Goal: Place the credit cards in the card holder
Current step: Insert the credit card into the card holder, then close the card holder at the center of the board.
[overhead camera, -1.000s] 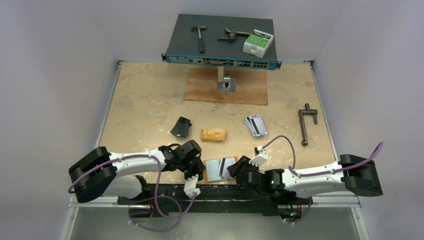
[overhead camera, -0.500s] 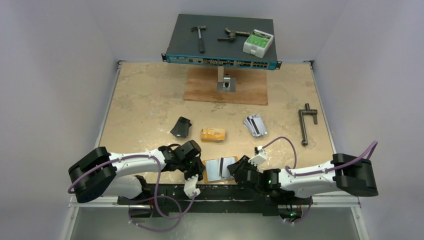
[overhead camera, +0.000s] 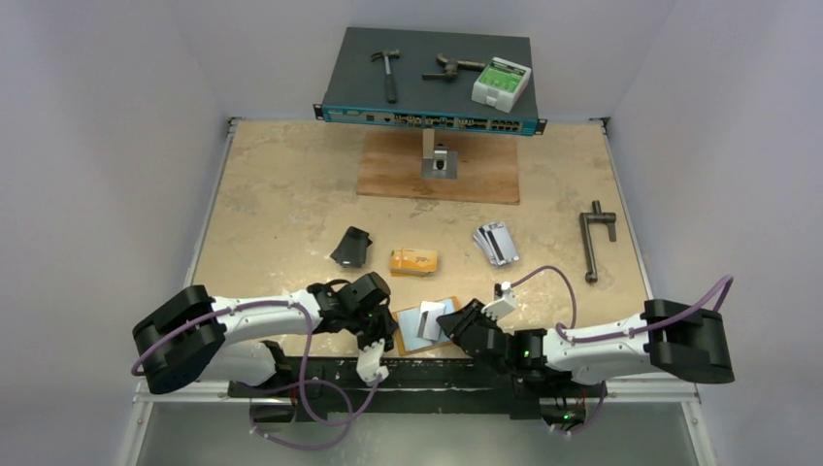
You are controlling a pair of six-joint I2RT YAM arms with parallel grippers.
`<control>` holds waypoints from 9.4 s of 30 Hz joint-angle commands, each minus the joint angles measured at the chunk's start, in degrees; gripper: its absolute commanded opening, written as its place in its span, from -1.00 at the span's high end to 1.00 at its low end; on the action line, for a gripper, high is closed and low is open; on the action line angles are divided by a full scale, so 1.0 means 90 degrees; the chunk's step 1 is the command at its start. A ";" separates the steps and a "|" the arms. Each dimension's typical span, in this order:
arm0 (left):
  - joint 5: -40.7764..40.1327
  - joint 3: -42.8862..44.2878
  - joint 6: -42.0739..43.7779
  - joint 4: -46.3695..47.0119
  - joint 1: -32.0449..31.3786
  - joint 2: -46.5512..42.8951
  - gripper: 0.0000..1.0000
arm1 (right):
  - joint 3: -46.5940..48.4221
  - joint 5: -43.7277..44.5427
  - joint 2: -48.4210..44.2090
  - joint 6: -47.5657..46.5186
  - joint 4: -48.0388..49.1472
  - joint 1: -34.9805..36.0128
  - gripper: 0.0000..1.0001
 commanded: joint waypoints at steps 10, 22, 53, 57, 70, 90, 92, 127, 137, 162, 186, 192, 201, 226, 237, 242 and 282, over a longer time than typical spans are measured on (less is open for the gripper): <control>0.0014 -0.0226 0.0100 -0.0527 -0.0064 -0.0041 0.77 | -0.0125 0.0067 0.0150 0.0372 0.0152 -0.0034 0.43; -0.0007 -0.0197 0.0101 -0.0520 -0.0065 -0.0022 0.80 | -0.0114 -0.0099 0.0386 0.0099 0.0559 -0.0136 0.38; -0.0034 -0.0192 0.0160 -0.0569 -0.0067 -0.0056 0.82 | -0.0191 -0.0902 -0.0127 -0.0434 -0.0186 -0.0395 1.00; -0.0050 -0.0169 0.0162 -0.0584 -0.0074 -0.0049 0.82 | -0.0195 -0.1113 -0.0381 -0.0914 -0.0264 -0.0581 1.00; -0.0048 -0.0186 0.0139 -0.0551 -0.0084 -0.0066 0.83 | 0.0026 -0.1681 0.0312 -0.1749 0.0209 -0.0689 1.00; -0.0063 -0.0215 0.0133 -0.0510 -0.0133 -0.0101 0.85 | 0.0140 -0.2230 0.0044 -0.2487 -0.0280 -0.0956 1.00; -0.0078 -0.0214 0.0138 -0.0520 -0.0133 -0.0105 0.85 | 0.0222 -0.2394 0.0201 -0.2660 -0.0213 -0.1047 1.00; -0.0112 -0.0231 0.0109 -0.0442 -0.0192 -0.0090 0.86 | 0.0347 -0.3276 -0.0027 -0.3526 -0.0833 -0.1384 1.00; -0.0125 -0.0160 0.0061 -0.0479 -0.0226 -0.0090 0.87 | 0.0501 -0.3593 0.0957 -0.3642 0.0256 -0.1426 1.00; -0.0252 -0.0170 -0.0144 -0.0640 -0.0256 -0.0279 0.92 | 0.1553 -0.2872 0.0460 -0.3403 -0.1862 -0.1237 -0.11; -0.0176 -0.0230 -0.0321 -0.0349 -0.0261 -0.0344 0.91 | 0.2871 -0.2483 0.2356 -0.3086 -0.1083 -0.0276 -0.08; -0.0244 -0.0138 -0.0521 -0.0398 -0.0260 -0.0410 0.91 | 0.2955 -0.2089 0.1855 -0.3017 -0.2024 -0.0181 -0.11; -0.0410 0.0206 -0.0966 -0.0723 -0.0258 -0.0507 0.90 | 0.2847 -0.1856 0.0435 -0.2881 -0.2859 -0.0181 -0.16; -0.0834 0.1245 -0.3068 -0.2927 0.0101 -0.1019 0.72 | 0.4048 -0.0665 0.1985 -0.1531 -0.6354 -0.0171 0.15; -0.0937 0.0466 -0.2618 -0.2177 0.0121 -0.0975 0.72 | 0.4062 -0.0778 0.2464 -0.1385 -0.6583 -0.0175 0.55; -0.0647 0.0438 -0.2576 -0.1774 0.0088 -0.0923 0.74 | 0.3726 -0.0785 0.2429 -0.0915 -0.6664 -0.0175 0.84; -0.0478 0.0993 -0.3975 -0.0470 -0.0728 -0.0865 0.90 | 0.2901 -0.1589 0.1715 -0.0982 -0.4236 -0.0147 1.00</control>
